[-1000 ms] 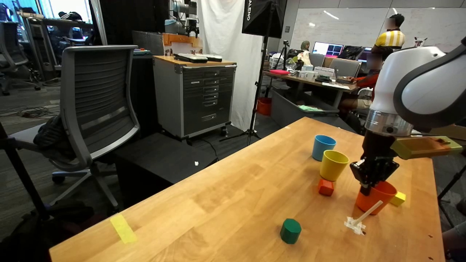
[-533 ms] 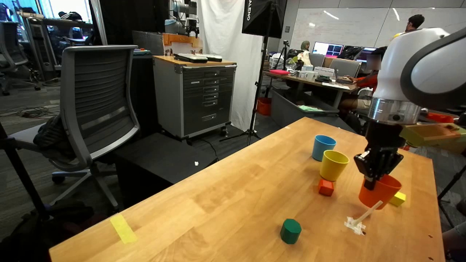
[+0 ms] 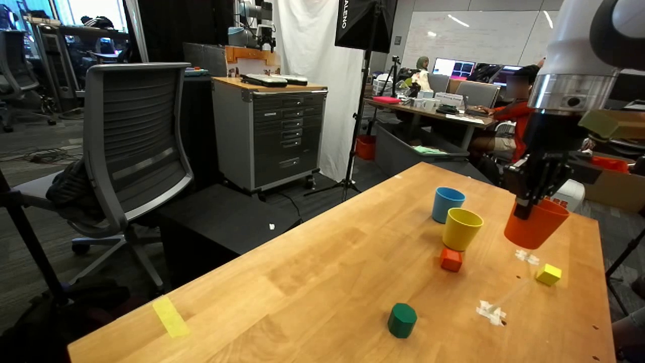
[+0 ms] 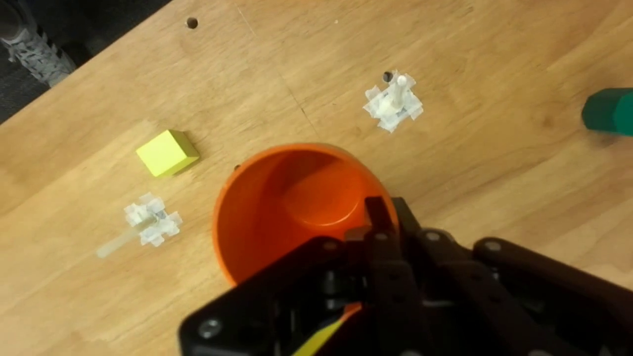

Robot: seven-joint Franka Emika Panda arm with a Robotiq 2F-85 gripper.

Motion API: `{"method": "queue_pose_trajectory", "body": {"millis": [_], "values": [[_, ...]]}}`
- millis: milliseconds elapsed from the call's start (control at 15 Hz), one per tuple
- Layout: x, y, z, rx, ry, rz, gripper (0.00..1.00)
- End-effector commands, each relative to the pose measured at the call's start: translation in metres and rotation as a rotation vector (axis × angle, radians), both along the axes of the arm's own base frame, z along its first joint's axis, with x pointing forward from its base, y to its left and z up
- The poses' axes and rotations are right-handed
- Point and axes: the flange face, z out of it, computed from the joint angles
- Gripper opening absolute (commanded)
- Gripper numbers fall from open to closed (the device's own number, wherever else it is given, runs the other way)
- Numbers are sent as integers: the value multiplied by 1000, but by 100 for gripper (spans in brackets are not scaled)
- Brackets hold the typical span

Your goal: Place the orange cup inside the yellow cup, put the blue cup inside the orange cup

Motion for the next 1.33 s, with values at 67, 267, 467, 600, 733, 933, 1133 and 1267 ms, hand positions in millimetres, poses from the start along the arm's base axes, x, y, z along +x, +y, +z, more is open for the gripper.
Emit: {"method": "queue_pose_trajectory", "body": {"millis": [67,267,467,600,733,933,1133,1267], "values": [[20,-10,37,-21,-29,-35,1],[36,-13,51,-29,-63,-49,1],[51,-16,59,-33,-98,-64,1],[61,-20,61,-36,-119,-76,1],[70,-25,61,-36,-133,-86,1],[83,-33,54,-26,-163,-107,1],[96,-39,44,-28,-189,-131,1],[103,-42,35,-29,-197,-140,1]]}}
